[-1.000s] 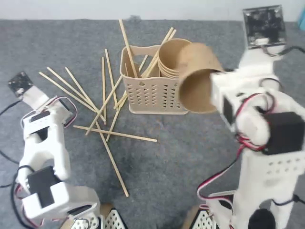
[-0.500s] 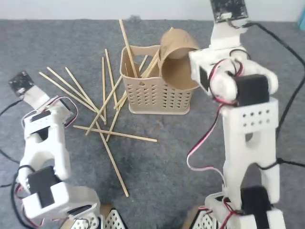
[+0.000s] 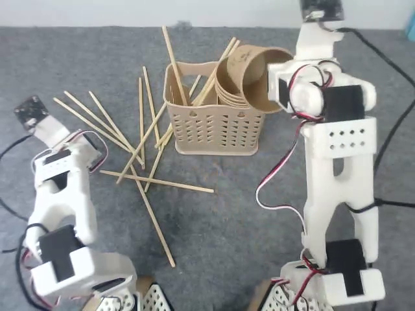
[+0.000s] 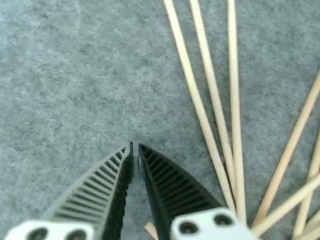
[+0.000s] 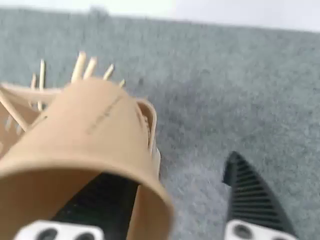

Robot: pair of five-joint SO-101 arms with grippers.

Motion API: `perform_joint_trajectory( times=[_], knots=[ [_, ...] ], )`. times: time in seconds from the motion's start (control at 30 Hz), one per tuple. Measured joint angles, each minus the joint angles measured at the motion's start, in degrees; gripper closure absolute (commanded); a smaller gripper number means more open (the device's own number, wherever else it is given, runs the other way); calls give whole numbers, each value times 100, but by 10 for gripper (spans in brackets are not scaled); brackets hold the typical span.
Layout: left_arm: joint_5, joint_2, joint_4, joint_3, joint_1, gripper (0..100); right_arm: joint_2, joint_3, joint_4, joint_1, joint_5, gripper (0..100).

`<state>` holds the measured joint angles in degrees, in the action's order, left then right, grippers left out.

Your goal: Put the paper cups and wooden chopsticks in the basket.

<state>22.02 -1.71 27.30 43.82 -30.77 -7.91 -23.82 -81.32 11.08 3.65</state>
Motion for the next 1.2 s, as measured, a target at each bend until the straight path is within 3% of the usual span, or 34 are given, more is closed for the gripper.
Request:
perform_joint_trajectory(
  times=[0.43, 0.5, 0.6, 0.67, 0.87, 1.0, 1.2],
  knots=[
    [-53, 0, 0, 0, 53, 988, -791, -1398, -1081, -308, 97, 716],
    [-53, 0, 0, 0, 53, 988, -853, -1398, -1530, -536, 97, 763],
    [-53, 0, 0, 0, 53, 988, -914, -1152, -1934, -888, 97, 920],
    [-53, 0, 0, 0, 53, 988, -993, -659, -1934, -1125, 97, 998],
    [-53, 0, 0, 0, 53, 988, -1002, 1908, -1310, -1873, -431, 990],
    [-53, 0, 0, 0, 53, 988, -1240, 4053, -149, -2171, -501, 991],
    [-53, 0, 0, 0, 53, 988, -1626, 6760, 1969, -2048, -519, 990]
  ],
)
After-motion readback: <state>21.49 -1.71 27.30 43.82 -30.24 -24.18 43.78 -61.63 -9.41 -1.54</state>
